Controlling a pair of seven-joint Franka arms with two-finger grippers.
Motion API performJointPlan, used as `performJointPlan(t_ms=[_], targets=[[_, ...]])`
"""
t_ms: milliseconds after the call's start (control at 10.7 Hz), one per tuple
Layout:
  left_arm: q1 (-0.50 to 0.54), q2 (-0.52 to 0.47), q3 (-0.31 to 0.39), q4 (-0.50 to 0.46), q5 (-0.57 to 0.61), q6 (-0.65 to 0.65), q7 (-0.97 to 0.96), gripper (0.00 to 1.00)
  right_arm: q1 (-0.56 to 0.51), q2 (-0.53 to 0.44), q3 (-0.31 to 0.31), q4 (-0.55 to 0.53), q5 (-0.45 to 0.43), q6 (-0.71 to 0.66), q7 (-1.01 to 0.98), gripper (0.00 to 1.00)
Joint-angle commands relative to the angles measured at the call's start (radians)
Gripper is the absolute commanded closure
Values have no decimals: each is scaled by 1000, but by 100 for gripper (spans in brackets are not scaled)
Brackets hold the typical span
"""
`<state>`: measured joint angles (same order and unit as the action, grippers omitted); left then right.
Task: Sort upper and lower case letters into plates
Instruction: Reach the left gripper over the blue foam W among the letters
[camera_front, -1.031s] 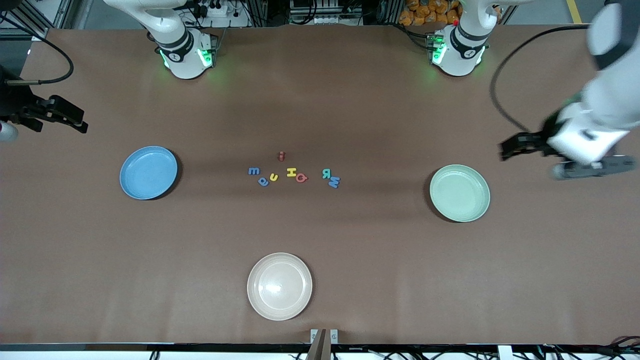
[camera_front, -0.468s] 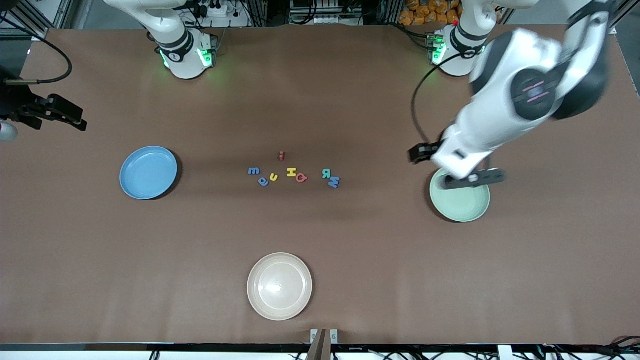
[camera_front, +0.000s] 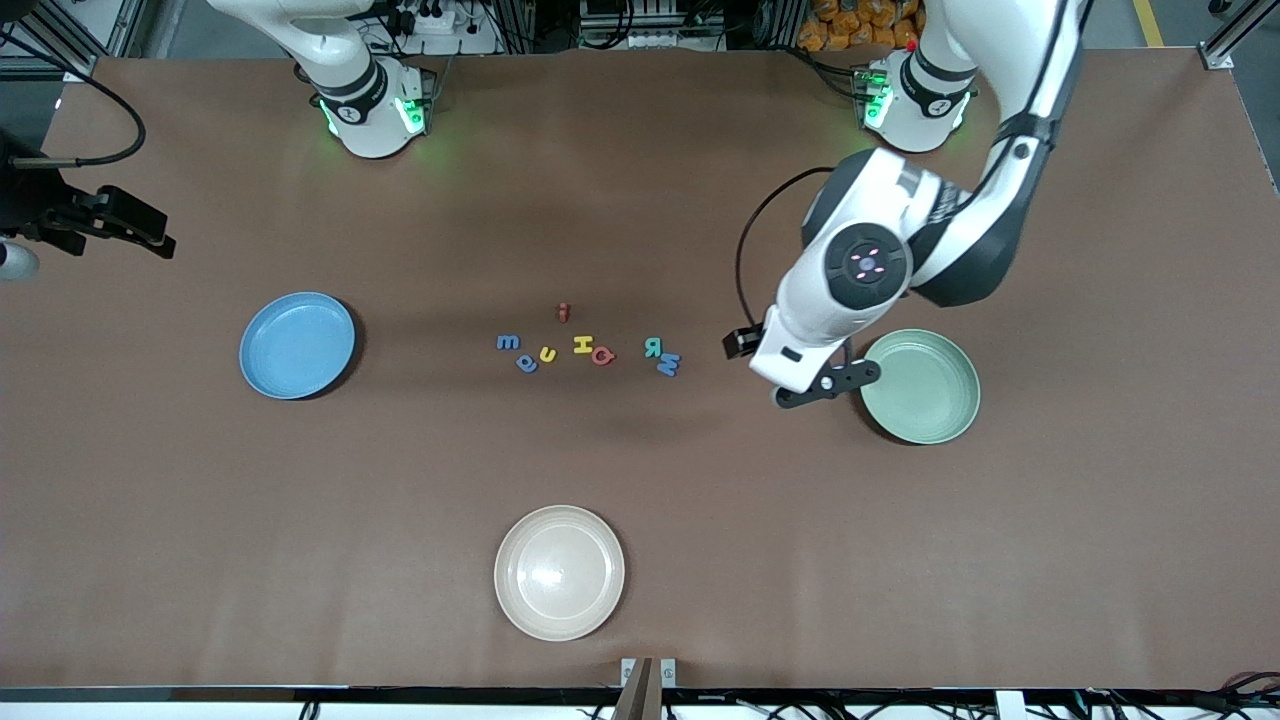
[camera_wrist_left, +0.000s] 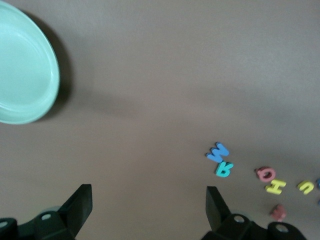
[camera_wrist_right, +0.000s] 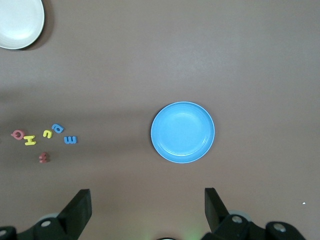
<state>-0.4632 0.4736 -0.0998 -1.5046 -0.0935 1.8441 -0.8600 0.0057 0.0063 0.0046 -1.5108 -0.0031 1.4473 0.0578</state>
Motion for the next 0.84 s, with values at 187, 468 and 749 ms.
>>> performJointPlan(t_ms=[187, 468, 749], targets=[[-83, 129, 9, 27, -34, 159, -305, 0, -33, 7, 8, 20, 17, -38, -30, 0], [-153, 190, 14, 27, -38, 302, -387, 0, -32, 7, 8, 20, 17, -38, -32, 0], [-181, 226, 17, 15, -25, 351, -494, 0, -33, 6, 9, 20, 17, -38, -33, 0]])
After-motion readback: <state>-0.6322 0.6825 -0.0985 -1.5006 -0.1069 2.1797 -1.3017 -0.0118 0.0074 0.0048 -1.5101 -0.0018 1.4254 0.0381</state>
